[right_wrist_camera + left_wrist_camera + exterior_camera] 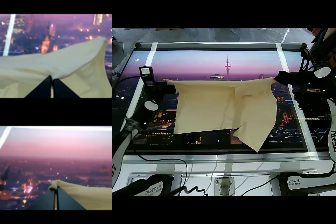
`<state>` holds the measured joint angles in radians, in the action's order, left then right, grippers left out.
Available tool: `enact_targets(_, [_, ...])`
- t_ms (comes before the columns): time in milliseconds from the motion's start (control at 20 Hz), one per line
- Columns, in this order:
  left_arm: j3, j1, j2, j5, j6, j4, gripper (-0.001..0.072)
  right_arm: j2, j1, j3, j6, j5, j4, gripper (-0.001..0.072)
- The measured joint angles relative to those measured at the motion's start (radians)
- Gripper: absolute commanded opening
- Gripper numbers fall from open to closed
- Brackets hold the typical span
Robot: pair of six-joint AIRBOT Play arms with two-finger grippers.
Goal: Fold the clothes and pants, and hang the long-sleeved shirts on hangers.
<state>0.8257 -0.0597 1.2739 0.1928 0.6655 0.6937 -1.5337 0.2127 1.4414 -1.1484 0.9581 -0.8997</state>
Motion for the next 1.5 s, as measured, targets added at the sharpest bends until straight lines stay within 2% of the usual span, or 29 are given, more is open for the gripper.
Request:
enact_targets(400, [-0.001, -0.002, 0.105, -0.098, 0.0, 0.0, 0.0018, -0.008, 0.0, -0.153, -0.027, -0.043, -0.111, 0.0013])
enact_targets(450, [-0.001, -0.002, 0.11, -0.113, 0.0, 0.0, 0.0075, -0.008, 0.0, -0.166, -0.027, -0.058, -0.116, 0.0053])
enact_targets(500, [-0.001, -0.002, 0.114, -0.122, 0.0, 0.0, 0.0332, -0.008, 0.0, -0.175, -0.029, -0.071, -0.119, 0.0292])
enact_targets(550, [-0.001, -0.002, 0.115, -0.131, 0.0, 0.0, 0.0701, -0.008, 0.0, -0.181, -0.029, -0.084, -0.123, 0.0516])
enact_targets(700, [-0.001, -0.002, 0.106, -0.168, 0.0, 0.001, 0.0702, -0.008, 0.0, -0.19, -0.032, -0.09, -0.127, 0.0526])
enact_targets(800, [-0.001, 0.005, 0.078, -0.237, 0.0, 0.001, 0.0692, -0.007, 0.005, -0.187, -0.035, -0.061, -0.142, 0.0515])
enact_targets(850, [-0.001, 0.011, 0.056, -0.291, 0.0, 0.002, 0.0691, -0.004, 0.01, -0.184, -0.036, -0.036, -0.151, 0.046])
enact_targets(900, [-0.001, 0.019, 0.032, -0.349, 0.0, 0.005, 0.0688, 0.0, 0.019, -0.183, -0.038, -0.008, -0.165, 0.0374])
enact_targets(1000, [-0.001, 0.048, -0.028, -0.476, 0.0, 0.014, 0.0564, 0.008, 0.051, -0.18, -0.039, 0.076, -0.197, 0.0365])
enact_targets(1100, [-0.001, 0.096, -0.097, -0.595, 0.016, 0.032, 0.0526, 0.013, 0.101, -0.184, -0.039, 0.188, -0.23, 0.0364])
enact_targets(1300, [-0.001, 0.248, -0.23, -0.805, 0.137, 0.101, 0.0527, 0.018, 0.228, -0.275, -0.039, 0.428, -0.243, 0.0365])
enact_targets(1500, [-0.003, 0.418, -0.283, -1.028, 0.256, 0.202, 0.0527, 0.018, 0.299, -0.462, 0.007, 0.517, -0.126, 0.0365])
